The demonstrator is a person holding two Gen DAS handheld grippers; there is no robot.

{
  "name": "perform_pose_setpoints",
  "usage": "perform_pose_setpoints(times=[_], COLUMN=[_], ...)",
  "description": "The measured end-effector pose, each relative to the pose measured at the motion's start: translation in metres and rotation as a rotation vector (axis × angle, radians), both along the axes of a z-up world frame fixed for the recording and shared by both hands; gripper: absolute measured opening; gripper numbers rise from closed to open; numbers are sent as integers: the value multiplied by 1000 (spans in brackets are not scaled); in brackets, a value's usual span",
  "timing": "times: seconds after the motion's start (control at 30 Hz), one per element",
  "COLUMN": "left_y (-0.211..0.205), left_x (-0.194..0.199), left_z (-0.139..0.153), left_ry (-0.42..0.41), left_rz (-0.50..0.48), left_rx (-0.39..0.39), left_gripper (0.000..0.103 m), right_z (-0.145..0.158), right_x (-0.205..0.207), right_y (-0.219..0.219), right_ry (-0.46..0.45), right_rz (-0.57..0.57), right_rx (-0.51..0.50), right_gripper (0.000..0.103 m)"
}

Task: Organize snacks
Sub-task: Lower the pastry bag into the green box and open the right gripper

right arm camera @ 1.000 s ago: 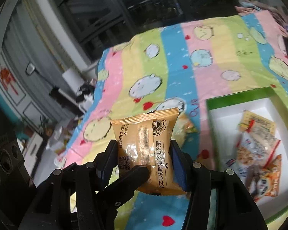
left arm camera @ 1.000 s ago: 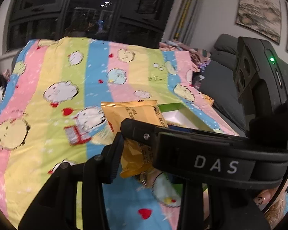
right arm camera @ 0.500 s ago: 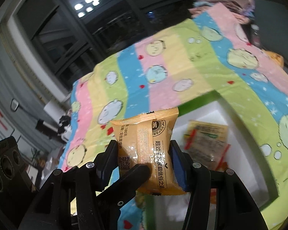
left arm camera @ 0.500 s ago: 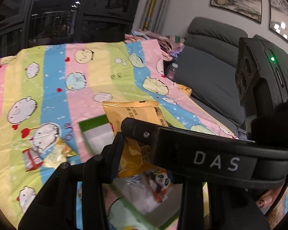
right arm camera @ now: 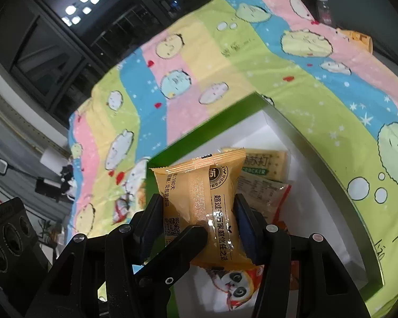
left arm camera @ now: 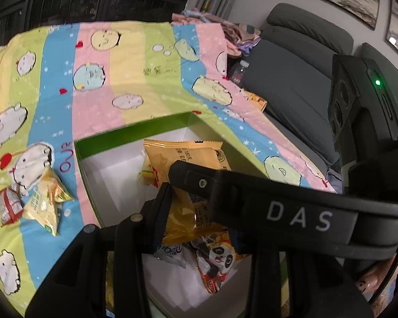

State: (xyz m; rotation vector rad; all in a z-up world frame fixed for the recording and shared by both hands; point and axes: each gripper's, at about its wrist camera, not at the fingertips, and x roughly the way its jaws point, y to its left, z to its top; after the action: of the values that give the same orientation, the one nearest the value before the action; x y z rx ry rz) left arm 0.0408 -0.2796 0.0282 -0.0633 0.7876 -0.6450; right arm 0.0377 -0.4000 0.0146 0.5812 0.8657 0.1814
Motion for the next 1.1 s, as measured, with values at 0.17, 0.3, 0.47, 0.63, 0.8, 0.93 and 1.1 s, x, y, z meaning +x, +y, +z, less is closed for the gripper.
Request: perform_pose_setpoints(times=[0.17, 0.3, 0.47, 0.63, 0.8, 0.93, 1.1], left_y=[1, 2, 1, 3, 3, 5, 14], left_x=[11, 14, 15, 16, 15, 15, 8], left_z=[-16, -24, -26, -28, -29, -31, -21], left_ry=[78, 109, 109, 108, 108, 124, 119], left_rz=[6, 14, 14, 21, 34, 42, 53], left_rx=[-13, -21, -33, -44, -45, -62, -91], left_gripper=[35, 34, 34, 34, 34, 35, 36], right_z=[-14, -21, -23, -24, -24, -24, -15], right_x=[10, 14, 15, 15, 16, 17, 13], right_y=[1, 4, 4, 5, 5, 6, 11], right_ry=[59, 93, 99, 104, 105, 106, 81], right_rz=[-4, -6, -8, -15, -16, -22, -38], right_rx=[-14, -36, -47, -51, -54, -74, -144], right_gripper=[56, 55, 55, 55, 55, 55, 55])
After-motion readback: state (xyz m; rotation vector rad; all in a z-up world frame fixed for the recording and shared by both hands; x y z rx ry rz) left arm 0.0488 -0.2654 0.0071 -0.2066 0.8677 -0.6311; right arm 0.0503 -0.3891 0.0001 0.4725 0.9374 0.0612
